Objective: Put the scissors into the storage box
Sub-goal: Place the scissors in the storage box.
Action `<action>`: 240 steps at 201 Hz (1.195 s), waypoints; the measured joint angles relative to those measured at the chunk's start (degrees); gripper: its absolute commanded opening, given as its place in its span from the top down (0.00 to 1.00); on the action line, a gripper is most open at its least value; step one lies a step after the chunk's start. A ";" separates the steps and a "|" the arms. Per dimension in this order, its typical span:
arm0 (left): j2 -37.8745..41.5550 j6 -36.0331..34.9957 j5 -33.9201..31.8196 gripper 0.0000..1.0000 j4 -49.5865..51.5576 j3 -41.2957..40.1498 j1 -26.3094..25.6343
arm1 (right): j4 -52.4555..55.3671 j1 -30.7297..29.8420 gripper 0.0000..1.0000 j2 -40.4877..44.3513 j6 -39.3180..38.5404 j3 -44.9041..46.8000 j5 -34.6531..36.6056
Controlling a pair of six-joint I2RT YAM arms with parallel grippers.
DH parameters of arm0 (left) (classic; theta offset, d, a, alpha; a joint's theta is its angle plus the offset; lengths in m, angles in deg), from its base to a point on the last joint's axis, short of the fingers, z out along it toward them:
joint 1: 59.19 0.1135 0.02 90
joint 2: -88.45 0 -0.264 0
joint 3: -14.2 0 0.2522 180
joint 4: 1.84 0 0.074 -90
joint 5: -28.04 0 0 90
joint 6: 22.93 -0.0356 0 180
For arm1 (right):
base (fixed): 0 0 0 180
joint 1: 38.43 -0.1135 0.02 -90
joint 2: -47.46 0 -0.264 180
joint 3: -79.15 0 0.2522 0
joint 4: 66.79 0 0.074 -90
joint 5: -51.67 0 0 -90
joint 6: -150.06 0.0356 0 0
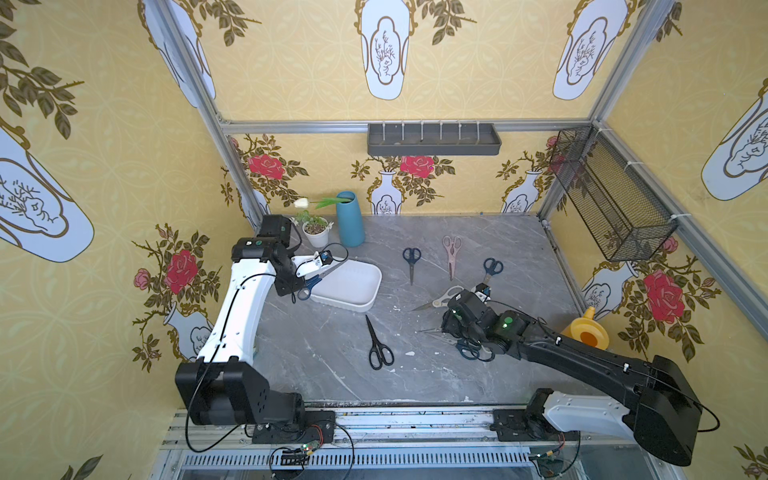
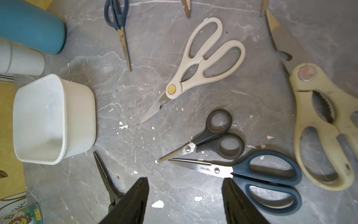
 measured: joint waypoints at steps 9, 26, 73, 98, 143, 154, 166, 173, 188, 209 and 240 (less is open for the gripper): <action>-1.99 -6.40 1.79 1.00 -2.51 -0.68 0.63 | -0.44 -0.17 0.34 -0.39 -0.11 -0.37 0.02; -6.38 -17.22 4.39 1.00 -6.67 -0.76 1.49 | -1.03 -1.11 0.34 -0.68 -0.13 -0.66 0.11; -21.49 -33.42 8.85 1.00 -17.27 7.43 1.38 | -1.66 -4.48 0.34 -0.90 1.31 -0.98 1.14; -25.83 -37.99 10.40 1.00 -21.27 7.19 0.39 | -1.57 -5.62 0.34 -1.46 2.69 -1.03 1.46; -32.17 -39.93 10.86 0.92 -23.85 6.67 -1.64 | -1.42 -6.51 0.34 -3.04 3.19 -2.25 1.66; -33.53 -39.39 10.82 0.81 -24.52 7.10 -1.97 | -1.40 -6.51 0.33 -3.56 3.17 -2.45 1.60; -34.45 -38.38 10.67 0.65 -25.24 7.30 -2.21 | -1.42 -6.49 0.33 -4.26 3.17 -2.67 1.42; -34.71 -37.90 10.69 0.57 -25.64 7.28 -2.43 | -1.40 -6.49 0.33 -4.74 3.13 -2.86 1.27; -34.58 -36.72 10.75 0.46 -27.12 6.40 -2.69 | -1.64 -6.47 0.33 -5.92 2.71 -3.43 0.96; -32.46 -35.52 10.97 0.42 -28.04 4.52 -3.17 | -1.86 -6.27 0.32 -7.80 2.01 -4.35 0.02; -22.99 -24.50 12.33 0.44 -26.29 6.75 -4.57 | -3.06 -6.05 0.31 -10.64 -0.09 -5.75 -1.22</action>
